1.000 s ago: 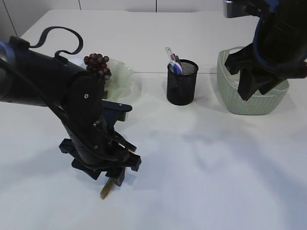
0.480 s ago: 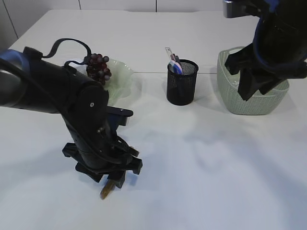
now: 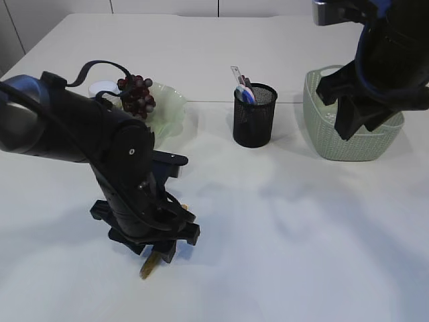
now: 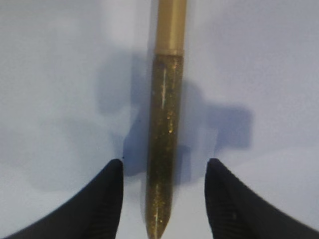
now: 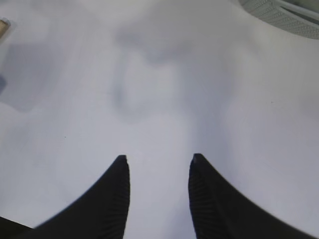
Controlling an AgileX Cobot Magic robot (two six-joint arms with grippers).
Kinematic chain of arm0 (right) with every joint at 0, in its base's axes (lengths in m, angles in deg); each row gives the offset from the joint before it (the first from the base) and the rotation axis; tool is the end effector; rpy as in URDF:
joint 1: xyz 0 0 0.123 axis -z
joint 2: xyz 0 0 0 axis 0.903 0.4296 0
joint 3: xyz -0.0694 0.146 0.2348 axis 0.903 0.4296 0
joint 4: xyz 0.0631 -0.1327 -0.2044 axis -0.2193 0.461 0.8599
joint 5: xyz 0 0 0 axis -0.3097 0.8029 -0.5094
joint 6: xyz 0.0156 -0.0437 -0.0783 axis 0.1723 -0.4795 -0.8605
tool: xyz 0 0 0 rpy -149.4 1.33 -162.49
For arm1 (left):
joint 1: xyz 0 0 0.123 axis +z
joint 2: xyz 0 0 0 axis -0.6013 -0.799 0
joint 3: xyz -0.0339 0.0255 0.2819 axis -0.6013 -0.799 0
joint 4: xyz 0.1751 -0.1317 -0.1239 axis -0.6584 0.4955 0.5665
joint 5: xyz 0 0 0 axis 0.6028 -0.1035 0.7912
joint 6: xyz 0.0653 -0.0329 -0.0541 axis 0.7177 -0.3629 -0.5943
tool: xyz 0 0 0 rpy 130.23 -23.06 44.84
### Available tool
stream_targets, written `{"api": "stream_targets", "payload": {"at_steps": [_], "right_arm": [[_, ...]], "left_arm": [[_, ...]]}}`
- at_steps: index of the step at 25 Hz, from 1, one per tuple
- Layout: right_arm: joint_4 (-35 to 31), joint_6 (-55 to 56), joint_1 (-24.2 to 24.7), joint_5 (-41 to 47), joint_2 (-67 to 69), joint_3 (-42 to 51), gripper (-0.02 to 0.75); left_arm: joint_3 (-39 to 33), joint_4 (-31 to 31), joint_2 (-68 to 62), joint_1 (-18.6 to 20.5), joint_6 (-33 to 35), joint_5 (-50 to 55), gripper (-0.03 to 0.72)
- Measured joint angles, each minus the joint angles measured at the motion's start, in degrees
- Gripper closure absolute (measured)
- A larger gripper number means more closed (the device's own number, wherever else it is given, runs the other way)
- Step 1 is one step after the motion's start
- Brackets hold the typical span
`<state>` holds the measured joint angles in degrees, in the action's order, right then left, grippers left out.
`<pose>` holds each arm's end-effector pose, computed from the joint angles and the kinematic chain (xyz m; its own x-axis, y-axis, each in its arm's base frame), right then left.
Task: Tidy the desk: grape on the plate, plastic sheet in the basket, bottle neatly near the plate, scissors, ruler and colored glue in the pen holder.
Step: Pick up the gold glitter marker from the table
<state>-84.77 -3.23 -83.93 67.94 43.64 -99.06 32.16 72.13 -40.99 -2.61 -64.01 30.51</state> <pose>0.3032 0.1042 0.3217 -0.9103 -0.3193 -0.2636 -0.3249 0.9455 -0.0234 0.2804 -0.2296 0.1174 -0.9526 0.2752 -0.1298 0.2819 0.9587 -0.0364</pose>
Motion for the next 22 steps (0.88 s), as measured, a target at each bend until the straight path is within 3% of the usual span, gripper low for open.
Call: {"api": "stream_targets", "payload": {"at_steps": [14, 22], "right_arm": [[0.02, 0.0, 0.0, -0.35, 0.0, 0.0, 0.414], [0.12, 0.0, 0.0, -0.56, 0.0, 0.0, 0.414]], "left_arm": [[0.2, -0.7, -1.65, 0.0, -0.09, -0.52, 0.32], [0.53, -1.26, -2.03, 0.0, -0.09, 0.61, 0.449]]}}
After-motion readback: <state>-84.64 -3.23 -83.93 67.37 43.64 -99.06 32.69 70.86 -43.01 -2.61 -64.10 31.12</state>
